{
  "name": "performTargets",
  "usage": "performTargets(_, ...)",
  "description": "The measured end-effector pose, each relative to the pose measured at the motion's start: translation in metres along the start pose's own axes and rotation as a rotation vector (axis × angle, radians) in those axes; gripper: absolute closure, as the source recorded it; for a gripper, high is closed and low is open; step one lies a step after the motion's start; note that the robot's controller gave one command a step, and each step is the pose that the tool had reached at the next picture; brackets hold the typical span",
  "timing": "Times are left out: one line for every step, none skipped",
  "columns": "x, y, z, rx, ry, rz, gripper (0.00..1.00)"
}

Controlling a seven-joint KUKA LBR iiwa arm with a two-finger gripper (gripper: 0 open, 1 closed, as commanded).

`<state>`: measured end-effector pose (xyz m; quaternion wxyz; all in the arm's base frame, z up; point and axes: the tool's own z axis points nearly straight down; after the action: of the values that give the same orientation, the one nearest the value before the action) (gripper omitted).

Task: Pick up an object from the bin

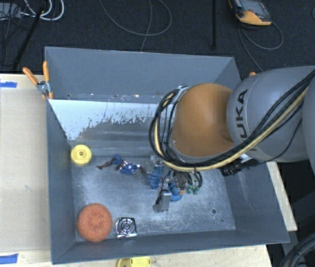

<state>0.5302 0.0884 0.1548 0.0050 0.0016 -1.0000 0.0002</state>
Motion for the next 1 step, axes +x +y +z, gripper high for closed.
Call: performTargets(-0.0015,-0.0004,-0.0044,-0.001,-0.008,0.002,0.00)
